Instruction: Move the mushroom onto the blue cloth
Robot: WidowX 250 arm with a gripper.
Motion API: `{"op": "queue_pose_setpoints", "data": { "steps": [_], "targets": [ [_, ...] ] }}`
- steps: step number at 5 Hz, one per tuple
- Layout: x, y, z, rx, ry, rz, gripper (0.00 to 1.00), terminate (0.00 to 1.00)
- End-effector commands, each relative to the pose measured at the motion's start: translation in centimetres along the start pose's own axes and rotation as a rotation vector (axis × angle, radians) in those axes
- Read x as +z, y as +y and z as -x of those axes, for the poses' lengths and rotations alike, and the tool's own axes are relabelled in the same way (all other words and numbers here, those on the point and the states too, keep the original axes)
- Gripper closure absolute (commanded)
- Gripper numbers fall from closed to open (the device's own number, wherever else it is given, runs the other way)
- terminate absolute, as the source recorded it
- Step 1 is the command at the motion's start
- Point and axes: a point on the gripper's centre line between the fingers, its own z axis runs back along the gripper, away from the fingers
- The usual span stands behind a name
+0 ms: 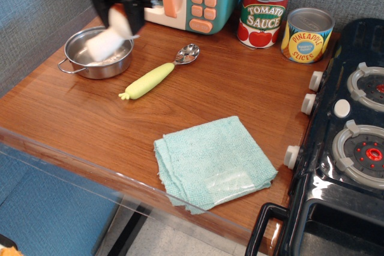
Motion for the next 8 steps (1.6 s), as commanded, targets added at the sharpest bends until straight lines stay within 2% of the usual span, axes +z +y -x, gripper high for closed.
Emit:
{"op": "queue_pose_setpoints", "data": {
  "steps": [1, 2, 3, 4, 5, 6, 8],
  "targets": [
    [0.8, -8.1, 5.7, -0.274, 0.050, 0.065, 1.00, 0.00],
    [0.4, -10.6, 7.7, -0.350, 0.067, 0.090, 1.00, 0.00],
    [0.3, -11.6, 8.8, -0.401, 0.081, 0.086, 1.00, 0.00],
    [-0.4, -11.3, 8.7, -0.395, 0.099, 0.074, 0.00, 0.00],
    [-0.1, -11.3, 8.6, -0.388, 0.103, 0.072, 0.00, 0.00],
    [0.1, -11.2, 8.5, -0.378, 0.079, 0.073, 0.00, 0.00],
    [2.0, -9.9, 8.8, -0.218, -0.083, -0.044, 0.00, 0.00]
  ]
}}
